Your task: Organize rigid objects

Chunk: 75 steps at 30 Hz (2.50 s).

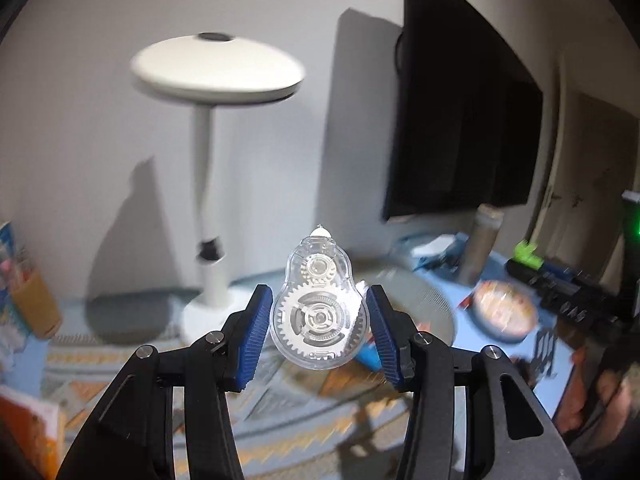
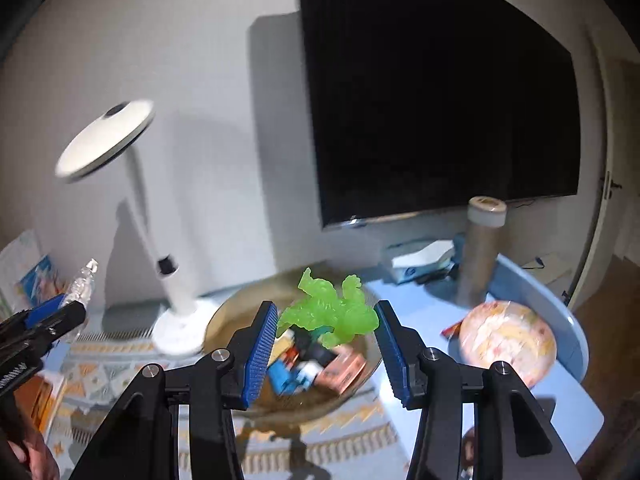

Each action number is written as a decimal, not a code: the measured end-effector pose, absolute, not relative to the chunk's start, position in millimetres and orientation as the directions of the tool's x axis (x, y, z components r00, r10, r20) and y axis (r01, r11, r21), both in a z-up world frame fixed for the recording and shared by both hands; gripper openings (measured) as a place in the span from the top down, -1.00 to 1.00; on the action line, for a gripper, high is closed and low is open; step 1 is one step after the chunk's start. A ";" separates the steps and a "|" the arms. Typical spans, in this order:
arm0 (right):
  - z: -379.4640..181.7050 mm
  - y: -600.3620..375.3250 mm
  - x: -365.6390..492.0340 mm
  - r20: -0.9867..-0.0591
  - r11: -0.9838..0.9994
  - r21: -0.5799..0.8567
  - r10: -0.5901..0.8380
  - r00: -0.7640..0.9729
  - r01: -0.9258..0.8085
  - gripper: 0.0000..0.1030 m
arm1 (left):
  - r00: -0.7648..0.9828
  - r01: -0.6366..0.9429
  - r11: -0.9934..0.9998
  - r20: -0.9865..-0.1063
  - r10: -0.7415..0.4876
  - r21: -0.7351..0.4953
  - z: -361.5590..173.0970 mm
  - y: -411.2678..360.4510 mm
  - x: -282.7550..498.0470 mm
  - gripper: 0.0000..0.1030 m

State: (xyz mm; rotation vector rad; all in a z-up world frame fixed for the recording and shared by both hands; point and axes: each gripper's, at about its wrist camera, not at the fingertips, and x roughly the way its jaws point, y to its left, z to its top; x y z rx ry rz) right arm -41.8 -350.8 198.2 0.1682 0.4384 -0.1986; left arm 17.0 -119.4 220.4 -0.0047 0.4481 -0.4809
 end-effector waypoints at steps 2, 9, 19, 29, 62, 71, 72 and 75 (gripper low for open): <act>199.8 -364.0 -29.9 -0.442 0.962 0.128 -0.164 0.882 0.243 0.05 | 0.780 0.458 0.880 -0.419 -0.465 -0.124 222.6 -136.3 34.2 0.11; 172.5 -400.7 13.9 -0.517 0.945 0.179 -0.146 0.843 0.273 0.05 | 0.718 0.491 0.850 -0.464 -0.519 -0.191 197.4 -187.8 86.0 0.11; 120.5 -423.5 60.6 -0.639 0.933 0.199 -0.107 0.762 0.298 0.05 | 0.624 0.509 0.832 -0.572 -0.533 -0.221 141.7 -230.7 121.2 0.11; 108.3 -426.5 93.2 -0.648 0.937 0.159 -0.139 0.749 0.311 -0.33 | 0.643 0.491 0.851 -0.582 -0.499 -0.187 130.3 -245.0 136.5 -0.71; 211.4 -190.4 -55.4 -0.466 0.988 0.149 0.098 0.880 -0.031 -0.93 | 0.902 0.287 0.947 -0.293 -0.318 -0.142 251.2 26.3 -70.9 -0.99; 115.1 -175.2 -38.0 -0.567 0.995 0.095 0.065 0.821 -0.013 -0.93 | 0.875 0.140 0.983 -0.449 -0.180 -0.120 137.5 44.9 -47.9 -0.99; 103.0 -172.4 -35.3 -0.572 0.998 0.069 0.050 0.819 -0.012 -0.93 | 0.872 0.130 0.986 -0.460 -0.165 -0.107 125.9 44.4 -43.9 -0.99; 78.2 -168.0 -27.8 -0.585 0.999 0.035 0.037 0.810 -0.021 -0.93 | 0.861 0.122 0.989 -0.488 -0.146 -0.079 98.2 39.8 -32.2 -0.99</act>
